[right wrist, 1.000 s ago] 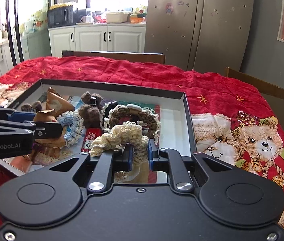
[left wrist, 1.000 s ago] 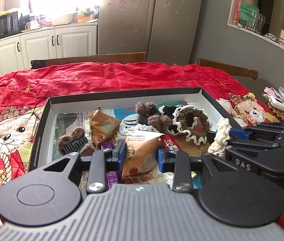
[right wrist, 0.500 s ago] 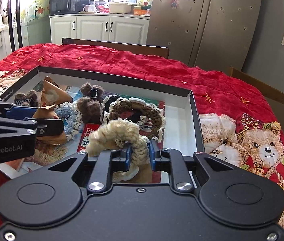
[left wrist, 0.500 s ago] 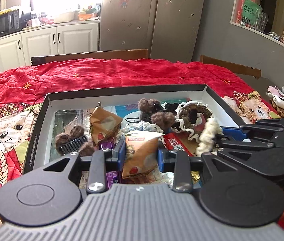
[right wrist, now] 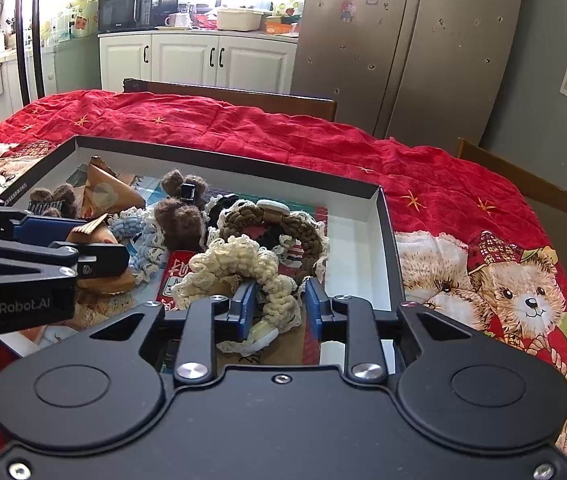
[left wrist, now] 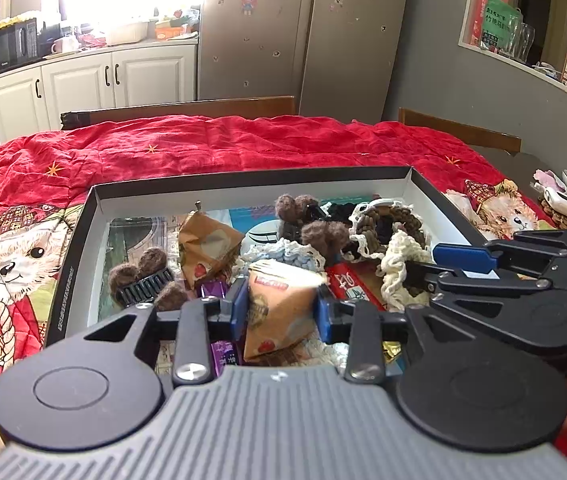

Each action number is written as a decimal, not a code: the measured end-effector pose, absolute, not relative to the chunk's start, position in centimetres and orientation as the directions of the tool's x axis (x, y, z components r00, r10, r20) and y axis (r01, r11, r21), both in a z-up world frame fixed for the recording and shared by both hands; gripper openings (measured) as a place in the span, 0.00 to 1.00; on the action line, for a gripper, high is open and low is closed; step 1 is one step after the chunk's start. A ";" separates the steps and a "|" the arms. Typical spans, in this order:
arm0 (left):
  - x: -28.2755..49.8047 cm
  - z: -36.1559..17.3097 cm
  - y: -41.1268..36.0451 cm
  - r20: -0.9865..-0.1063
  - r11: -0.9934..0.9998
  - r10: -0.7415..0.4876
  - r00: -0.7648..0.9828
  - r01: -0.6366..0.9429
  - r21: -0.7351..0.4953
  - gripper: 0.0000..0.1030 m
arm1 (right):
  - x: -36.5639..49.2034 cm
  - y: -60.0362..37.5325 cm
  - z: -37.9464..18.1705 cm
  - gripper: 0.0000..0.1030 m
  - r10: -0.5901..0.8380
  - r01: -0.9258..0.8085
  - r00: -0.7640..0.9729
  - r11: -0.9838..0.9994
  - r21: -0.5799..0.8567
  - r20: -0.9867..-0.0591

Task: Organize objects
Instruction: 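Open the left tool releasing the snack packet while the right tool releases the cream scrunchie in the box, then grasp the blue binder clip with the left tool while the right tool grasps the teal binder clip, then carry the blue clip with the left tool while the right tool carries the teal clip into the box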

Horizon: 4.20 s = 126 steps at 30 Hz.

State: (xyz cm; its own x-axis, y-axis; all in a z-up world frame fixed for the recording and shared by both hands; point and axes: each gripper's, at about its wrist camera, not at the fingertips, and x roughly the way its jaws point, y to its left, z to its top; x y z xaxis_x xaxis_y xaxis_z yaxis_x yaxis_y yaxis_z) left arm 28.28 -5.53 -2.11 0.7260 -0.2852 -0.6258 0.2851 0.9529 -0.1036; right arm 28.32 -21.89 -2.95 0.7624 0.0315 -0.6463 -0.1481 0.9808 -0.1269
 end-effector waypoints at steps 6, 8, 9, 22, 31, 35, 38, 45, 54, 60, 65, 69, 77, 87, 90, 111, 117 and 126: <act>28.1 -2.0 -5.5 -0.625 0.953 -0.283 0.728 0.284 -0.100 0.54 | 28.1 -21.9 -2.7 0.33 0.029 -0.143 0.770 0.981 -0.128 -0.637; 28.1 -2.0 -5.4 -0.626 0.954 -0.282 0.727 0.284 -0.101 0.55 | 28.0 -21.9 -2.6 0.33 0.032 -0.145 0.774 0.981 -0.127 -0.633; 28.1 -2.0 -5.4 -0.626 0.954 -0.281 0.728 0.283 -0.100 0.56 | 27.9 -21.8 -2.5 0.33 0.033 -0.145 0.775 0.981 -0.126 -0.631; 26.9 -0.4 -5.3 -0.594 0.950 -0.293 0.749 0.296 -0.095 0.66 | 26.4 -22.0 -0.9 0.41 0.072 -0.155 0.808 0.983 -0.094 -0.584; 25.8 1.0 -5.1 -0.571 0.947 -0.303 0.763 0.310 -0.088 0.67 | 24.9 -22.0 0.5 0.41 0.084 -0.169 0.823 0.980 -0.101 -0.561; 25.0 1.8 -5.0 -0.556 0.946 -0.302 0.775 0.316 -0.073 0.70 | 24.2 -22.0 1.2 0.41 0.090 -0.173 0.831 0.980 -0.103 -0.549; 24.4 2.5 -4.9 -0.543 0.943 -0.309 0.781 0.325 -0.069 0.71 | 23.6 -22.0 1.8 0.41 0.097 -0.177 0.837 0.979 -0.099 -0.538; 22.5 3.6 -4.2 -0.525 0.933 -0.326 0.786 0.356 -0.048 0.75 | 21.5 -22.2 3.1 0.43 0.118 -0.197 0.850 0.975 -0.102 -0.514; 19.7 3.4 -3.1 -0.538 0.902 -0.377 0.754 0.431 -0.028 0.76 | 17.7 -22.6 3.4 0.44 0.164 -0.240 0.848 0.966 -0.090 -0.503; 18.0 2.5 -2.2 -0.558 0.886 -0.406 0.724 0.460 -0.048 0.76 | 14.8 -22.4 2.5 0.44 0.234 -0.309 0.828 0.949 -0.066 -0.511; 17.2 1.5 -2.1 -0.572 0.883 -0.416 0.707 0.463 -0.070 0.76 | 13.3 -21.9 1.2 0.47 0.306 -0.382 0.803 0.923 -0.046 -0.511; 16.8 1.0 -2.3 -0.579 0.886 -0.423 0.697 0.453 -0.102 0.76 | 12.9 -21.5 -0.2 0.47 0.353 -0.438 0.769 0.899 -0.036 -0.532; 16.8 0.0 -2.7 -0.602 0.903 -0.408 0.687 0.402 -0.153 0.76 | 13.6 -20.7 -3.3 0.47 0.400 -0.518 0.702 0.855 -0.036 -0.590; 17.5 -1.9 -3.2 -0.637 0.912 -0.387 0.667 0.379 -0.158 0.76 | 15.4 -19.8 -5.6 0.45 0.429 -0.572 0.659 0.819 -0.042 -0.617; 17.6 -2.1 -3.2 -0.639 0.913 -0.387 0.665 0.376 -0.161 0.76 | 15.8 -19.4 -5.6 0.42 0.437 -0.586 0.653 0.809 -0.046 -0.619; 17.2 -3.7 -4.7 -0.655 0.901 -0.389 0.648 0.416 -0.123 0.63 | 12.5 -20.8 -5.0 0.26 0.389 -0.569 0.648 0.819 -0.077 -0.655; 17.4 -4.3 -4.7 -0.664 0.900 -0.384 0.641 0.419 -0.117 0.55 | 11.9 -21.4 -4.8 0.26 0.375 -0.545 0.653 0.836 -0.064 -0.658; 17.4 -4.5 -5.0 -0.661 0.899 -0.381 0.647 0.427 -0.100 0.35 | 11.8 -21.6 -5.0 0.26 0.377 -0.532 0.655 0.845 -0.046 -0.655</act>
State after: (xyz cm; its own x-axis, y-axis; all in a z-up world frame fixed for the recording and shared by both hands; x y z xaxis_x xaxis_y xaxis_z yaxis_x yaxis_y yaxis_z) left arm 17.39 -4.96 -4.52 0.6471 -0.3808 -0.6606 0.4267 0.8988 -0.1001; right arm 11.84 -21.57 -4.96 0.6551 0.3769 -0.6548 -0.5321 0.8454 -0.0457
